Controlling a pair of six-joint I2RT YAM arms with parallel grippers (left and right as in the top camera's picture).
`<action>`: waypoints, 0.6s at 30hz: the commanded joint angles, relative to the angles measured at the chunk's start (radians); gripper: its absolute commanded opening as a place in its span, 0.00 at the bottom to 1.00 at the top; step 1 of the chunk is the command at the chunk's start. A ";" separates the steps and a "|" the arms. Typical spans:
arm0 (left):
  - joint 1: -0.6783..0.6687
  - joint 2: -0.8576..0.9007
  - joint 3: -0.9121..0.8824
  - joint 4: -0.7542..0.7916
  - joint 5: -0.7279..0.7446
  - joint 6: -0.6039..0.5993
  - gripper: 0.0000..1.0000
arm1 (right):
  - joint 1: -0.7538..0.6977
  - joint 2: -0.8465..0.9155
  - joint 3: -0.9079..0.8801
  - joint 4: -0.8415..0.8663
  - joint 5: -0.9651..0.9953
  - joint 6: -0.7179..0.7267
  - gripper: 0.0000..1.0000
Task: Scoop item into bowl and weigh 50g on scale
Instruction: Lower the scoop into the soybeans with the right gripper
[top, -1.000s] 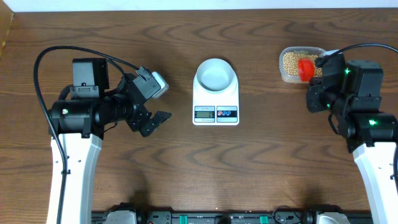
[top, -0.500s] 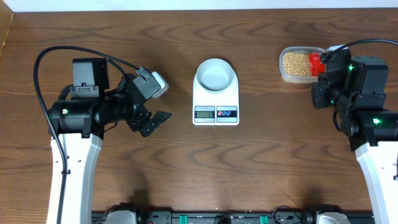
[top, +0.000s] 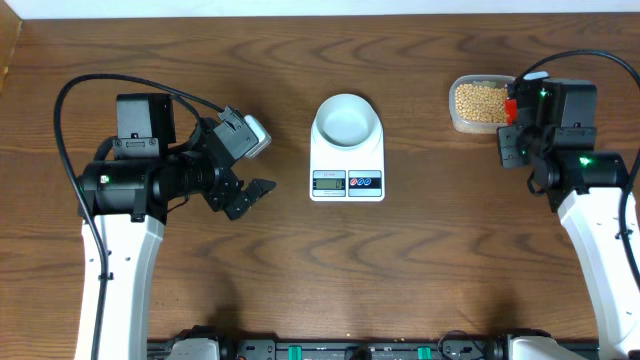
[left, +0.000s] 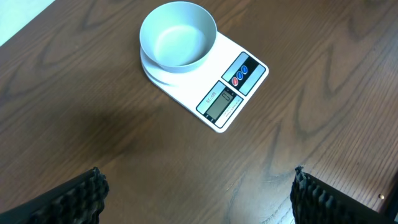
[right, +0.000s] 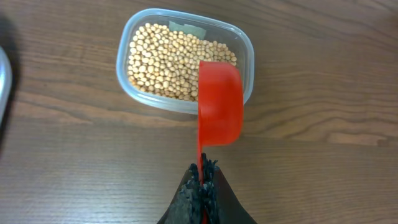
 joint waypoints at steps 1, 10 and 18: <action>0.004 0.006 0.015 0.000 -0.005 -0.008 0.96 | -0.006 0.054 0.024 0.016 0.037 -0.014 0.01; 0.004 0.006 0.015 0.000 -0.005 -0.009 0.96 | -0.006 0.149 0.024 0.191 0.037 -0.010 0.01; 0.004 0.006 0.015 0.000 -0.005 -0.008 0.96 | -0.006 0.218 0.024 0.216 0.037 -0.010 0.01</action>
